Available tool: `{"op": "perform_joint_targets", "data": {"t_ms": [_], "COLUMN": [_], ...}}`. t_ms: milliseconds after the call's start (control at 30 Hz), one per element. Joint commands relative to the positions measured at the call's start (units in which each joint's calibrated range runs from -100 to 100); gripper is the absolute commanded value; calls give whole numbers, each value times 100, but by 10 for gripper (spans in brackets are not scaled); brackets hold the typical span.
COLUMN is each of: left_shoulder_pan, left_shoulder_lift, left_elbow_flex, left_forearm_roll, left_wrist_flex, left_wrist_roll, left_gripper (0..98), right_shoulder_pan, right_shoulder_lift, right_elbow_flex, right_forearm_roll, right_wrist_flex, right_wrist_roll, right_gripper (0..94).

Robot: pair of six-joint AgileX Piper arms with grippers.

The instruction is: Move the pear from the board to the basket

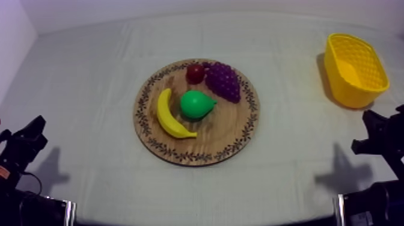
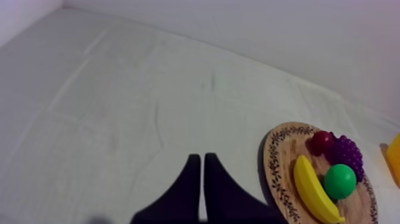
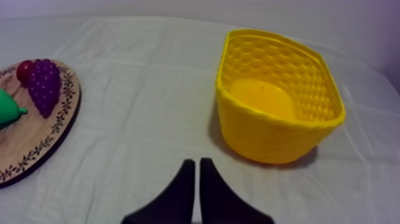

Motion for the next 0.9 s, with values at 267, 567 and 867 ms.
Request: {"op": "perform_joint_targets", "data": {"t_ms": [267,567,867], "left_shoulder_pan": [1,1,1], "left_shoulder_lift": [0,0,0], "left_elbow_flex": [2,2,2], "left_forearm_roll": [-2,-2,-2], "left_wrist_flex": [1,1,1], "left_wrist_roll": [-1,1,-1], "left_gripper": [1,1,1], "right_shoulder_pan": [-19,-47,94], "right_shoulder_lift": [-4,-4,748], "right_elbow_flex": [-123,-148,-317], "right_forearm_roll": [69,74,-109], "right_wrist_flex": [494,465,-251], "right_wrist_roll": [-785,-820,-559], "right_gripper": [2,2,2]}}
